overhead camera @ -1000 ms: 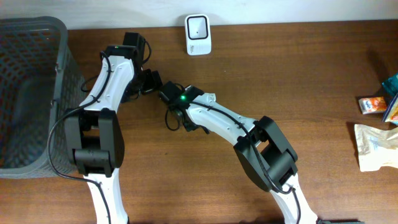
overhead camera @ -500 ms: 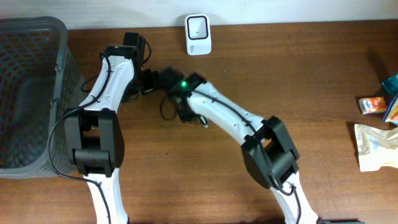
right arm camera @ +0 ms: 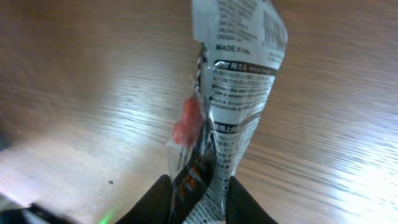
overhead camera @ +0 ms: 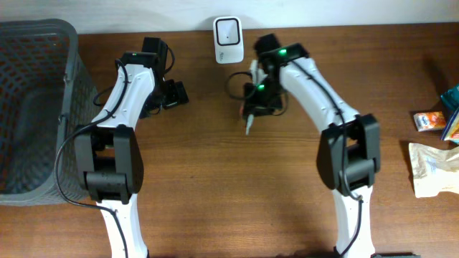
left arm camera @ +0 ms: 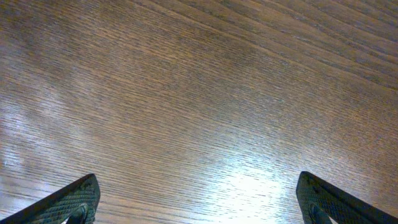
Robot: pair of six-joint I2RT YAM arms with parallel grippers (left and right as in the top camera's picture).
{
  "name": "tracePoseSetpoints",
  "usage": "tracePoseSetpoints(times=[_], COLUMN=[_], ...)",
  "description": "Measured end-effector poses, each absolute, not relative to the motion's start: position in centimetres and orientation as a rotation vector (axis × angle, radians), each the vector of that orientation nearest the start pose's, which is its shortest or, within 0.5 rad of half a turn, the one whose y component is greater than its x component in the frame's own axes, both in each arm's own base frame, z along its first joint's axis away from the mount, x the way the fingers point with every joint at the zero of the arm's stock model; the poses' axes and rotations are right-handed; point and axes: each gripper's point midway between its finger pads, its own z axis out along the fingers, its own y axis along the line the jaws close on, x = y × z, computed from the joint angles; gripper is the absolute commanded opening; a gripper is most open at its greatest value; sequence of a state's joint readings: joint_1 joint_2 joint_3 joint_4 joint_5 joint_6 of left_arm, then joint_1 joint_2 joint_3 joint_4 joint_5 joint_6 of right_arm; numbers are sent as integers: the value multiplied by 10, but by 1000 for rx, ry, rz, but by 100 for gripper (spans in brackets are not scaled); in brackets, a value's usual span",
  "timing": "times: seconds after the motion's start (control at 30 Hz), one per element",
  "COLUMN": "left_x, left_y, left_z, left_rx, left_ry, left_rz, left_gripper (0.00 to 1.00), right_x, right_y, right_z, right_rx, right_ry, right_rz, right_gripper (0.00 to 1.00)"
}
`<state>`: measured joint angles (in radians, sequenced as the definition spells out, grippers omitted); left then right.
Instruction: Scan the item barcode
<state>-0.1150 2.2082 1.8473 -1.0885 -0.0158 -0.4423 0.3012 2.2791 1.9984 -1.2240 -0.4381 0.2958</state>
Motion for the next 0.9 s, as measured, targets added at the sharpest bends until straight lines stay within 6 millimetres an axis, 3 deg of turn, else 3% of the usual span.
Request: tracePoseSetpoints(times=[0.2,0.4,0.57,0.63,0.7,0.73,0.8,0.9], left_x=[454,454,455,455,454,454,454,455], left_y=[-50,-50,-50,-50,-50,-50,-50,-50], left_z=[51,51,51,51,51,51,51,51], left_rx=[-492,-492,-492,-492,-492,-492,-492,-492], left_ry=[2980,2980,2980,2980,2980,2980,2980,2980], left_rz=[-27,-27,-28,-28,-27,-27,-27,-28], left_gripper=[99,99,99,99,99,99,99,99], right_x=[407,380,365,362,360,365,376,394], right_y=[132,83,43,36,35,35,36,39], right_z=[45,16,10,12,18,24,40,66], right_rx=[284,476,582,591,568,538,478,413], right_ry=[3214,3291,3345,3360,3371,3355,3300,3208], right_rz=[810,800,687,666,663,659,651,633], right_gripper=[33,34,41,41,48,62,75,75])
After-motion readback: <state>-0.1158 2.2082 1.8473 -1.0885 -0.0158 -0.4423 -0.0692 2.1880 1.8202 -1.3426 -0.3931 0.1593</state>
